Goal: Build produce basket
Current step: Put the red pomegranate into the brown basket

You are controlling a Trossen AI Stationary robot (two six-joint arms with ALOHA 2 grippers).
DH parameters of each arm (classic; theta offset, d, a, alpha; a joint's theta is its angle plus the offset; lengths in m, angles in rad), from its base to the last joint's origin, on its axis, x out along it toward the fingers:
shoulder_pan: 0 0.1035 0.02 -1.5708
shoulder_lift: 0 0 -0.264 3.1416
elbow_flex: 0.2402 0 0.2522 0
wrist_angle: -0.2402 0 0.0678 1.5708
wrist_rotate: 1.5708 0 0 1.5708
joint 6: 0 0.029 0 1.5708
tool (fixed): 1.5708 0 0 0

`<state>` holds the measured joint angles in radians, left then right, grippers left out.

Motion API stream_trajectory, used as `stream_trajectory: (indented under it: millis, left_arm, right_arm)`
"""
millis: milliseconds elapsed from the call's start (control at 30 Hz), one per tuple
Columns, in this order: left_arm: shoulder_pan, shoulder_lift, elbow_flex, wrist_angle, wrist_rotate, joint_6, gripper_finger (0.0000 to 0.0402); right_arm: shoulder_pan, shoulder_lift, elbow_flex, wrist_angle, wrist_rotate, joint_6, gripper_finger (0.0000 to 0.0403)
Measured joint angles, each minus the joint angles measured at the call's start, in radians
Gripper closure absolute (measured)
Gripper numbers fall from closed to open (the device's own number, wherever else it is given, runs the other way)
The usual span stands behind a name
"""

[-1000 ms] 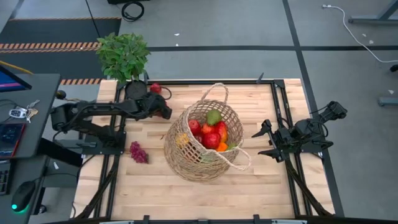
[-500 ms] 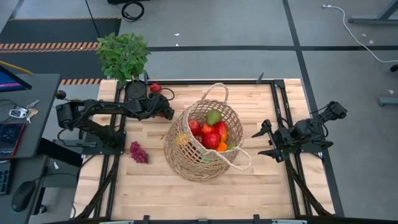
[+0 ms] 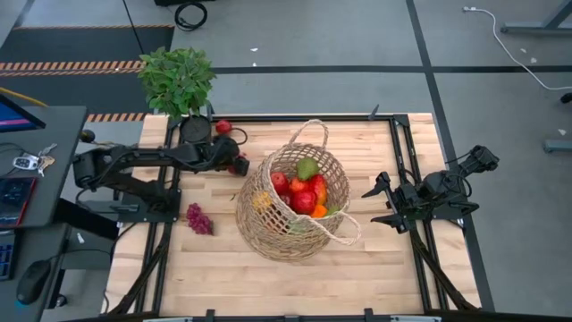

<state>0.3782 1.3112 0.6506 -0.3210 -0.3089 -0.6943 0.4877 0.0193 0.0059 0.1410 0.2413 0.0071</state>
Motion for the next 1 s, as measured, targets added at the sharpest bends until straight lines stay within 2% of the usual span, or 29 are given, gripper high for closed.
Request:
stream_trajectory:
  millis: [133,400,600,867,1000]
  left_arm:
    - [-0.006,-0.044,0.000,-0.021,-0.002,-0.023,0.0115]
    - [-0.007,-0.033,0.002,-0.048,0.030,-0.035,0.0137]
    - [-0.004,-0.032,0.002,-0.039,0.102,-0.056,0.0101]
    - [-0.006,-0.032,0.002,-0.038,0.097,-0.034,0.0055]
    - [-0.013,-0.040,0.008,-0.061,0.097,-0.035,0.0048]
  right_arm:
    - [0.000,0.000,0.000,0.000,0.000,0.000,0.0053]
    - [0.000,0.000,0.000,0.000,0.000,0.000,0.0053]
    - [0.000,0.000,0.000,0.000,0.000,0.000,0.0053]
    - [0.000,0.000,0.000,0.000,0.000,0.000,0.0053]
    - [0.000,0.000,0.000,0.000,0.000,0.000,0.0053]
